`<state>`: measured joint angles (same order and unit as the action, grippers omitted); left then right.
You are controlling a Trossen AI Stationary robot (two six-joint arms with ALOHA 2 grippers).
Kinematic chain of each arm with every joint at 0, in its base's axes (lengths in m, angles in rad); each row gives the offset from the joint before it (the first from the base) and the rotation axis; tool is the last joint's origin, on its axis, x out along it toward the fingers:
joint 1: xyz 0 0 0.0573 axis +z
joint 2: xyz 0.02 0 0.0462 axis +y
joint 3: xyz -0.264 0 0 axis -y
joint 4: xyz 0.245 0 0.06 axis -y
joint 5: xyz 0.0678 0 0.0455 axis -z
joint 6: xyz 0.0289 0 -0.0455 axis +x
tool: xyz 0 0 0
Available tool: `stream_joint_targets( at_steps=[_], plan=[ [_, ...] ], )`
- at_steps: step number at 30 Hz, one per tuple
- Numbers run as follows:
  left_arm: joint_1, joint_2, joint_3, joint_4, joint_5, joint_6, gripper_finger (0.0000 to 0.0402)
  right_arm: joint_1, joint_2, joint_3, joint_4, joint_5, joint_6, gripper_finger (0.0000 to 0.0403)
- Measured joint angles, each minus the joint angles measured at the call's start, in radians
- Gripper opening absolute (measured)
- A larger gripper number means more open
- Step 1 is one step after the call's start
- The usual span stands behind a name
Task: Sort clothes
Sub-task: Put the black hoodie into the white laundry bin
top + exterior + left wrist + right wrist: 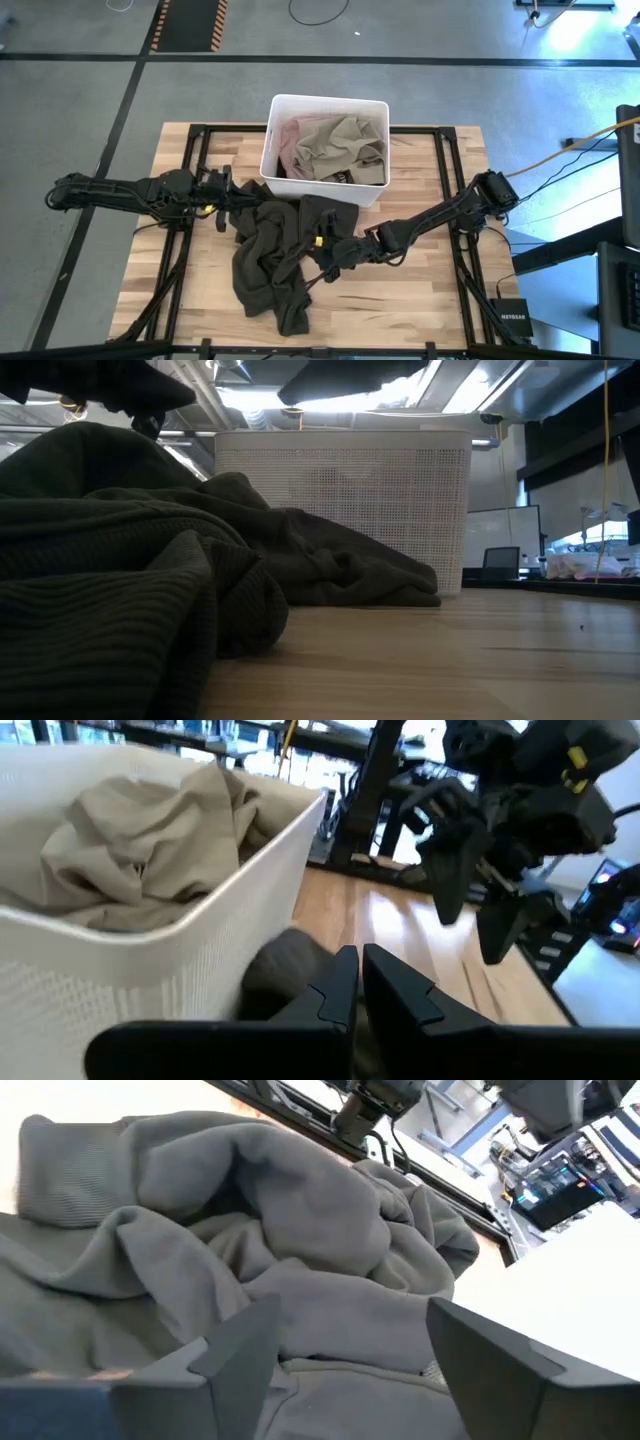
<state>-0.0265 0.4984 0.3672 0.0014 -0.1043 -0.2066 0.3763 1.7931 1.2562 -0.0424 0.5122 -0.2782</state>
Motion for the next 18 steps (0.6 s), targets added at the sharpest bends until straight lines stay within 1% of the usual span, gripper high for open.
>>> stream_joint_targets(
  at_steps=[3, 5, 9, 11, 18],
  plan=[
    [0.000, 0.000, 0.000, -0.034, 0.000, -0.004, 0.0015, -0.016, 0.019, 0.000, -0.011, -0.008, -0.041, 0.0291],
    [0.000, 0.000, 0.000, -0.061, 0.000, -0.012, 0.0015, -0.024, 0.036, 0.000, -0.014, -0.011, -0.098, 0.0299],
    [0.000, 0.000, 0.000, -0.117, 0.000, -0.051, 0.0015, -0.039, 0.074, -0.001, 0.002, -0.007, -0.225, 0.0302],
    [0.000, 0.000, 0.000, -0.141, 0.000, -0.108, 0.0015, -0.049, 0.093, -0.001, 0.027, -0.007, -0.260, 0.0302],
    [0.001, 0.000, 0.000, -0.312, -0.001, -0.235, 0.0015, -0.064, 0.126, -0.001, 0.046, -0.026, -0.282, 0.0302]
  ],
)
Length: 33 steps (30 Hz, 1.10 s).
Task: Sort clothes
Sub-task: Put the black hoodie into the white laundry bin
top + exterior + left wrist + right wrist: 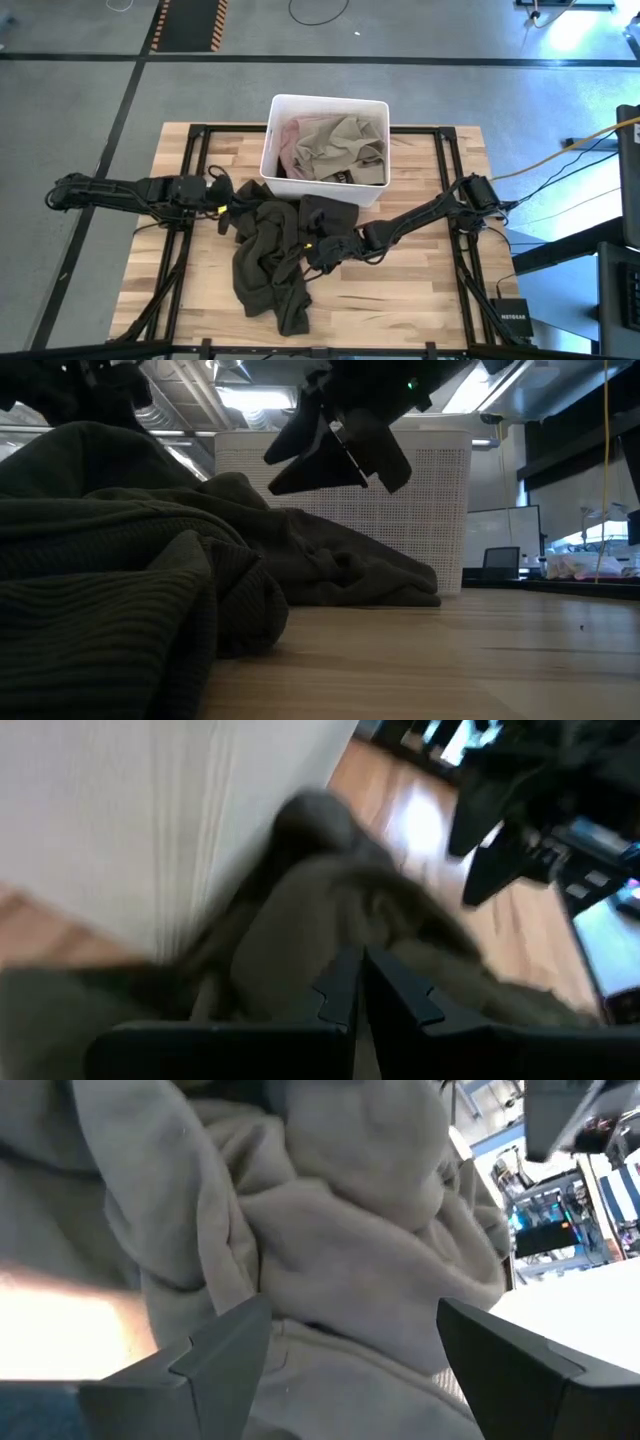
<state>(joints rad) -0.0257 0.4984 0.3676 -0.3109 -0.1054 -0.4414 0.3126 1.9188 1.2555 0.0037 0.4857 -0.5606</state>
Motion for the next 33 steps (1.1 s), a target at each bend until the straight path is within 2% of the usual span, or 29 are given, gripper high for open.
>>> stream_joint_targets(
  at_steps=[8, 12, 15, 24, 33],
  plan=[
    [0.000, 0.036, 0.045, -0.168, -0.002, -0.097, 0.0015, -0.020, -0.001, -0.001, 0.018, -0.028, 0.003, 0.0302],
    [0.001, 0.110, 0.045, -0.233, -0.017, -0.108, 0.0015, -0.033, 0.010, 0.000, 0.028, -0.054, 0.003, 0.0302],
    [0.001, 0.190, 0.045, -0.214, -0.016, -0.128, 0.0015, -0.040, 0.033, 0.001, 0.043, -0.076, 0.003, 0.0302],
    [0.001, 0.440, 0.045, -0.052, 0.082, -0.088, 0.0015, -0.040, 0.119, 0.001, 0.071, -0.064, -0.010, 0.0302],
    [0.001, 0.650, 0.044, 0.290, 0.224, 0.056, 0.0015, -0.046, 0.149, -0.001, 0.273, -0.068, 0.015, 0.0302]
  ],
)
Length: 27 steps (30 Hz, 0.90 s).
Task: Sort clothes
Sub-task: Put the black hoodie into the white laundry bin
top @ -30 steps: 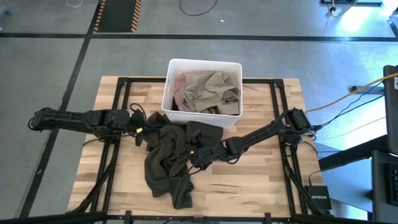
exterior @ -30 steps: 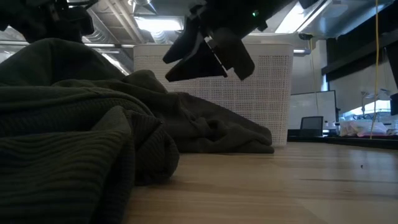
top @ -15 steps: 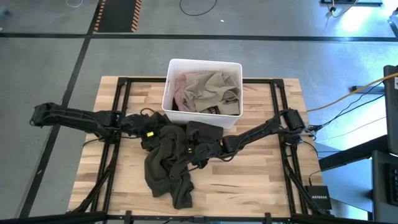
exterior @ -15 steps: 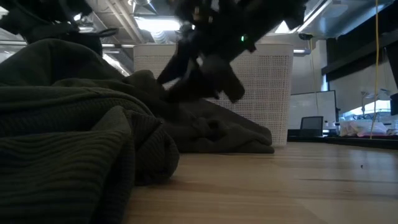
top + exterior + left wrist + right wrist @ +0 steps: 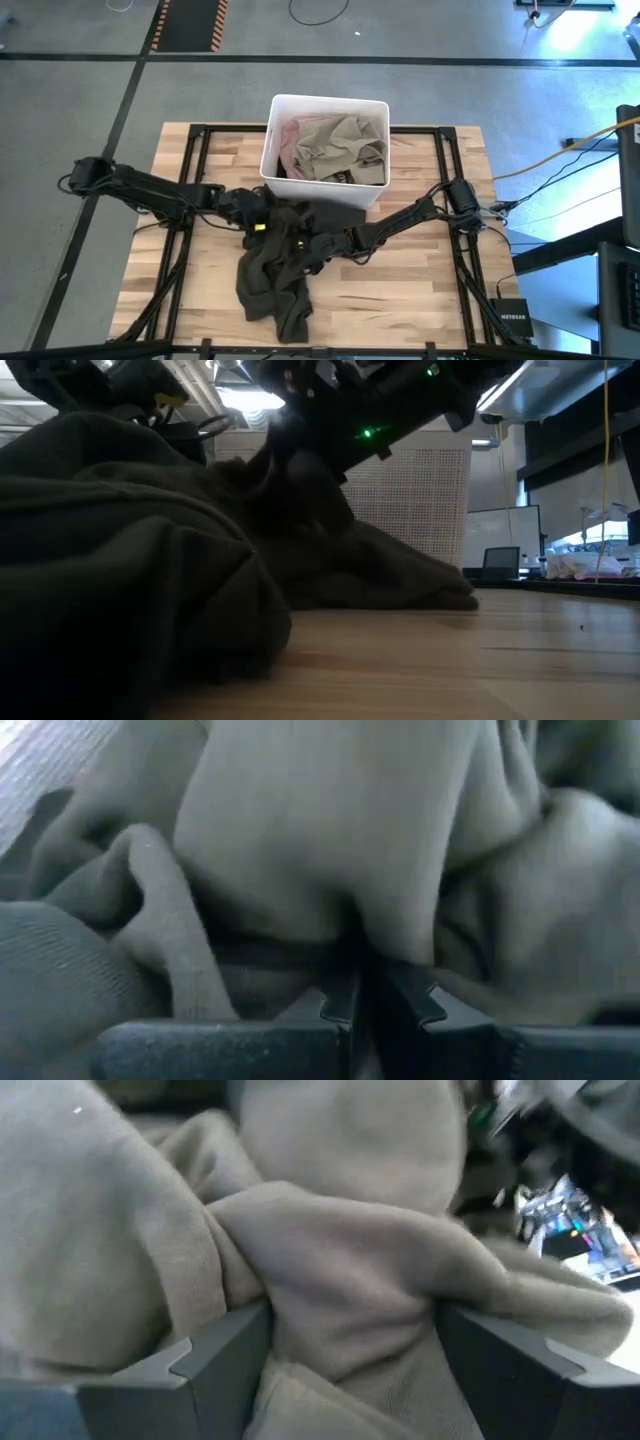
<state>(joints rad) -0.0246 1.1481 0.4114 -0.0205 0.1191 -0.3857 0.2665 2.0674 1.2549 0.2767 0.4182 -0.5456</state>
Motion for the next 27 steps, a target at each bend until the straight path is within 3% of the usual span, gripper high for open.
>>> stream_joint_targets(
  at_steps=[7, 11, 20, 27],
  plan=[
    [0.000, 0.107, -0.002, 0.229, 0.092, 0.053, 0.0015, -0.004, 0.000, 0.000, 0.061, 0.001, 0.055, 0.0302],
    [0.002, 0.116, -0.002, 0.319, 0.164, 0.053, 0.0015, -0.007, -0.001, 0.000, 0.061, 0.055, 0.130, 0.0302],
    [-0.019, 0.103, 0.049, 0.302, 0.199, 0.051, 0.0015, -0.008, -0.005, 0.002, 0.046, 0.068, 0.205, 0.0302],
    [-0.026, 0.101, 0.077, 0.237, 0.205, 0.079, 0.0015, -0.012, -0.004, 0.002, 0.053, 0.016, 0.234, 0.0302]
  ],
)
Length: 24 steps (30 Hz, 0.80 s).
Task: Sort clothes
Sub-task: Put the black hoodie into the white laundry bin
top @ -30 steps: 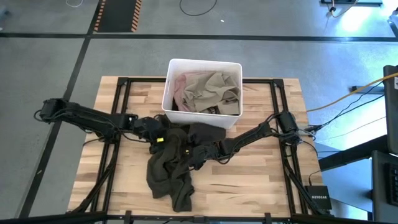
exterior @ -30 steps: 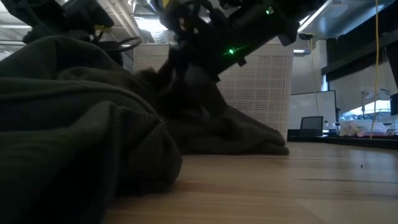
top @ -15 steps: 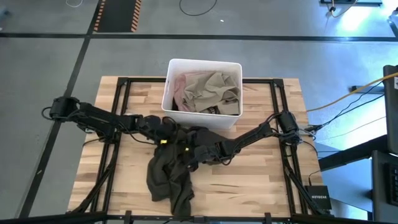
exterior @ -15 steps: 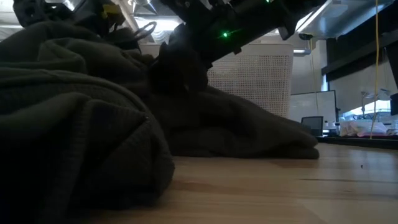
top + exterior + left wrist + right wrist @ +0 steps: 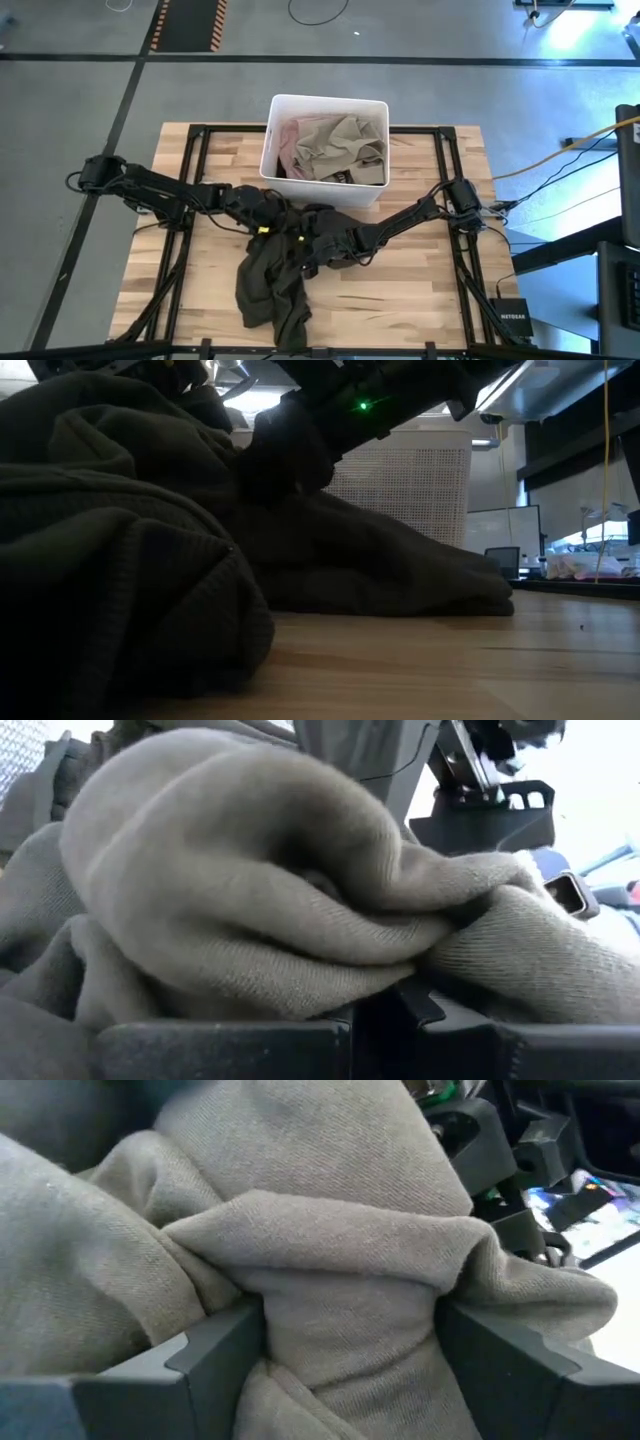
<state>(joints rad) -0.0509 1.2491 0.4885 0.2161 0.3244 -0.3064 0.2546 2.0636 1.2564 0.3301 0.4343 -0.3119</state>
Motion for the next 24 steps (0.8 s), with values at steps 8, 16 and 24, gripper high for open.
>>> stream_joint_targets(
  at_steps=[8, 16, 24],
  plan=[
    [-0.002, -0.001, 0.052, -0.136, -0.083, 0.022, 0.0015, -0.010, 0.010, 0.001, -0.054, -0.080, 0.004, 0.0281],
    [0.001, -0.014, 0.074, 0.121, -0.092, 0.031, 0.0015, -0.018, 0.019, -0.002, -0.123, -0.076, -0.028, 0.0121],
    [0.005, -0.073, 0.068, 0.079, -0.105, 0.020, 0.0015, -0.023, -0.002, 0.043, -0.226, -0.088, -0.024, 0.0033]
  ],
)
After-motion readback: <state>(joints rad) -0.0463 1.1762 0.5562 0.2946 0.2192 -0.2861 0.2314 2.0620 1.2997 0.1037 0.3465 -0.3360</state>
